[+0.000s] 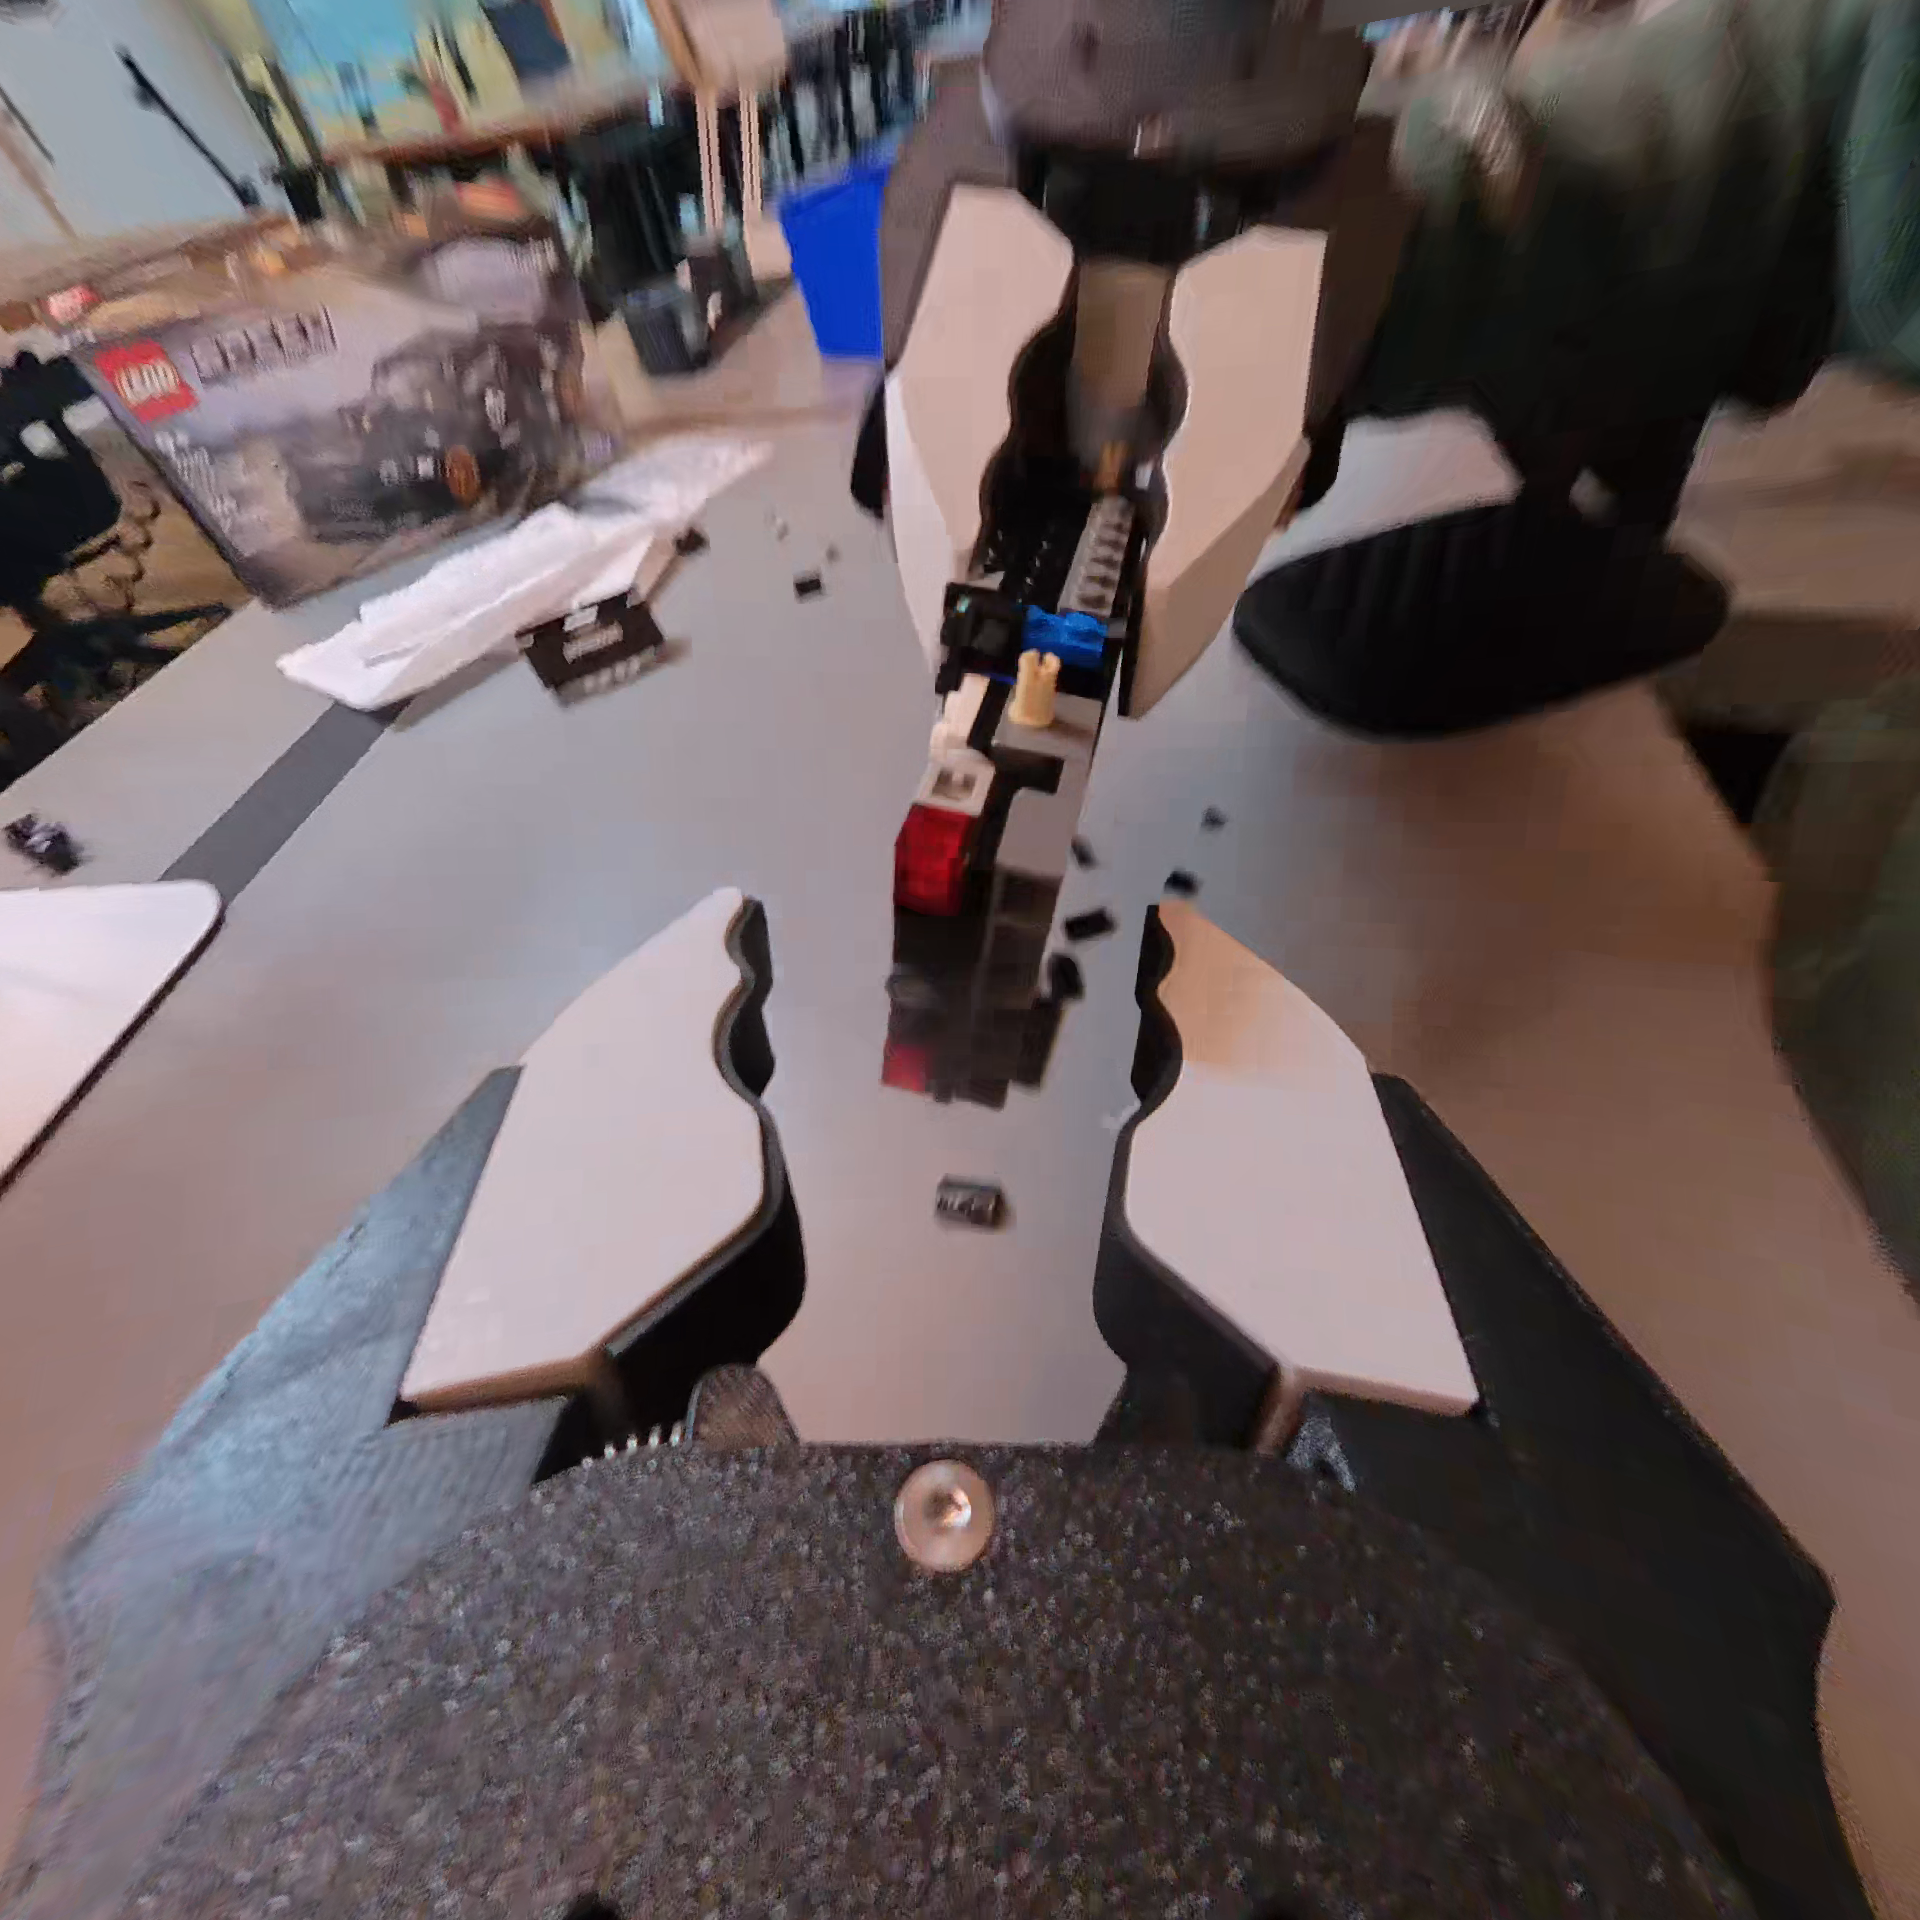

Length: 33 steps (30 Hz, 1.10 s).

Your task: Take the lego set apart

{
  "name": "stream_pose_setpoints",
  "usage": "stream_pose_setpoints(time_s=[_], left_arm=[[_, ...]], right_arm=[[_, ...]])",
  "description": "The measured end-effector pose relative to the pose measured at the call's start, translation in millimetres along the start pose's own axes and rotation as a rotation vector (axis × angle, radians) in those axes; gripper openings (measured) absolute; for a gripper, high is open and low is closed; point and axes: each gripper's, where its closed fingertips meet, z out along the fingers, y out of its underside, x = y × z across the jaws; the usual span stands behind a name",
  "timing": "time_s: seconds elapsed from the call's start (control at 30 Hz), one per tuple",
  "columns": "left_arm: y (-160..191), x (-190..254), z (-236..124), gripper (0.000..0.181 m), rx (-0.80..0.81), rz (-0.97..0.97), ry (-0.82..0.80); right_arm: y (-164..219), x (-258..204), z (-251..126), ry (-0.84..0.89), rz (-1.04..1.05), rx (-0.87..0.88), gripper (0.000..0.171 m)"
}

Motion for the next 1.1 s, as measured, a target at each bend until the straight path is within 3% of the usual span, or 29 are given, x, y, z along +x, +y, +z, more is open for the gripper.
stream_pose_setpoints(time_s=[0.13, 0.3, 0.67, 0.87, 1.1], left_arm=[[-24, 14, 6, 0.06, 0.162, -0.057, 0.07], [-36, 10, -2, 0.04, 0.254, -0.087, 0.054], [-23, 23, -4, 0.031, 0.138, 0.245, -0.016], [-20, 21, -4, 0.03, 0.161, 0.239, -0.009], [-16, 10, -9, 0.029, 0.159, 0.209, -0.025]], right_arm=[[-20, -5, -1, -0.063, 0.113, 0.198, 0.03], [-23, -6, 6, -0.082, 0.121, 0.263, 0.03], [-8, -13, 9, -0.047, -0.028, 0.12, 0.033], [-16, -3, -10, -0.016, -0.078, 0.108, 0.035], [15, 3, 8, -0.005, -0.035, 0.041, 0.033]])
